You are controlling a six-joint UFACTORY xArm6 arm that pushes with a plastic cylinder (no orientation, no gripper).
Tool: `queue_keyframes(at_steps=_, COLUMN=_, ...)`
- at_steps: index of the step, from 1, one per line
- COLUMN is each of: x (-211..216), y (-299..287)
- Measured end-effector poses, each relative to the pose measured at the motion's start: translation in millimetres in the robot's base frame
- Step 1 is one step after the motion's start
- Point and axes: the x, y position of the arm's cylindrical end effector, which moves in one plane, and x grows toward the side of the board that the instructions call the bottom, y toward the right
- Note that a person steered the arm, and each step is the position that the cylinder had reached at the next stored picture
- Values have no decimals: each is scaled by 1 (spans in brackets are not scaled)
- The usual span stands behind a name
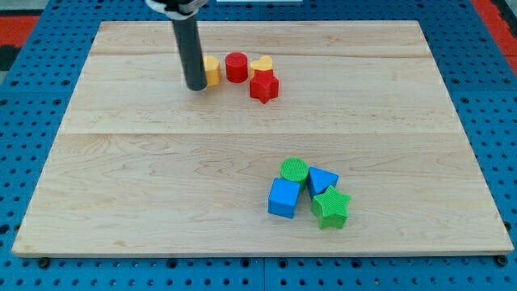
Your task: Push the red circle above the yellow heart
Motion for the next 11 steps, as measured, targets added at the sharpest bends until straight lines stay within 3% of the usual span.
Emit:
queue_keyframes(at_steps=2, x=-48, y=12)
queue_keyframes(at_steps=4, x=-44, y=-25)
queue_keyframes(at_steps=6, x=-15, y=-26)
queue_keyframes(at_steps=8, x=-15, y=-23)
queue_keyframes(at_steps=11, x=-30, y=36)
